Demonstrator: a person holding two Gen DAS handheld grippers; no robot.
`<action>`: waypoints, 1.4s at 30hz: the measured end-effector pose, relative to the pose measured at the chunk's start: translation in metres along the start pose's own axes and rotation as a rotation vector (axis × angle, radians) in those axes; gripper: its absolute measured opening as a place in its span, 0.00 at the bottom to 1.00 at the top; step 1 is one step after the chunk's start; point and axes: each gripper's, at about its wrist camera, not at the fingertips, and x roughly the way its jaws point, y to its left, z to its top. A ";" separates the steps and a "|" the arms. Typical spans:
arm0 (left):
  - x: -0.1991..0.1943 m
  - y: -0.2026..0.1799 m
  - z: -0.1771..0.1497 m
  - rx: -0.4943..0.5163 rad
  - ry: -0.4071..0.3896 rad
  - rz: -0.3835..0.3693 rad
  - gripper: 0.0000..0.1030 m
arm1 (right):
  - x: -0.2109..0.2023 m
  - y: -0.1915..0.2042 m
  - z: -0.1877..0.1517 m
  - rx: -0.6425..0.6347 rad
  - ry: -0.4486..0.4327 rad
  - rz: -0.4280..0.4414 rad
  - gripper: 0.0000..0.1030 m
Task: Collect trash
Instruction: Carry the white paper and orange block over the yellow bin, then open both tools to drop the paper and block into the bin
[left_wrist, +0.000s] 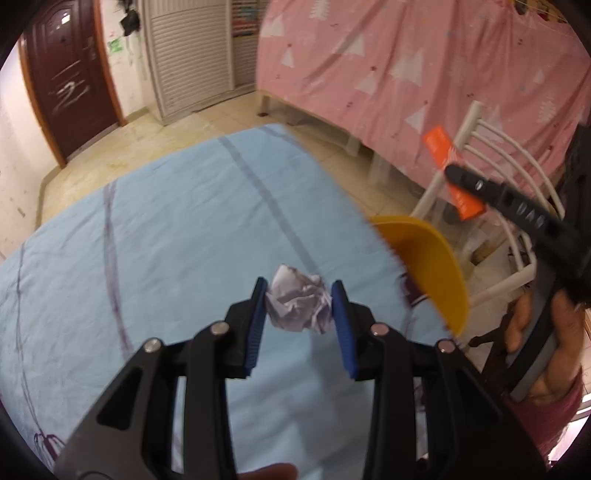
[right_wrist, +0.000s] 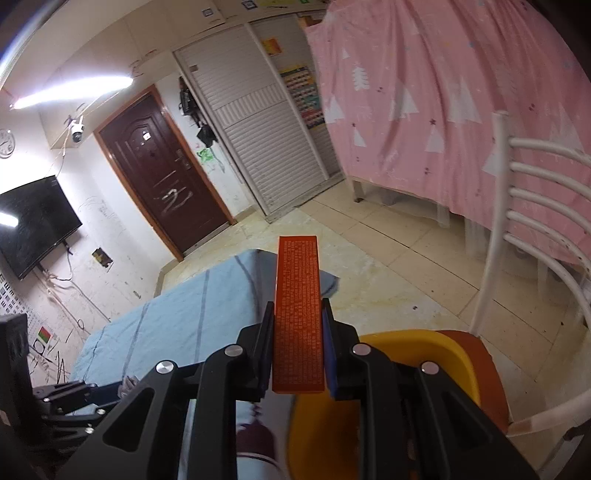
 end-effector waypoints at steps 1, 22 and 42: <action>0.001 -0.006 0.002 0.008 -0.002 -0.008 0.32 | -0.001 -0.005 -0.002 0.006 0.000 -0.007 0.16; 0.034 -0.119 0.047 0.107 -0.010 -0.149 0.43 | 0.015 -0.086 -0.031 0.093 0.083 -0.035 0.16; 0.008 -0.060 0.042 -0.001 -0.107 -0.276 0.94 | 0.029 -0.051 -0.036 0.047 0.118 0.008 0.92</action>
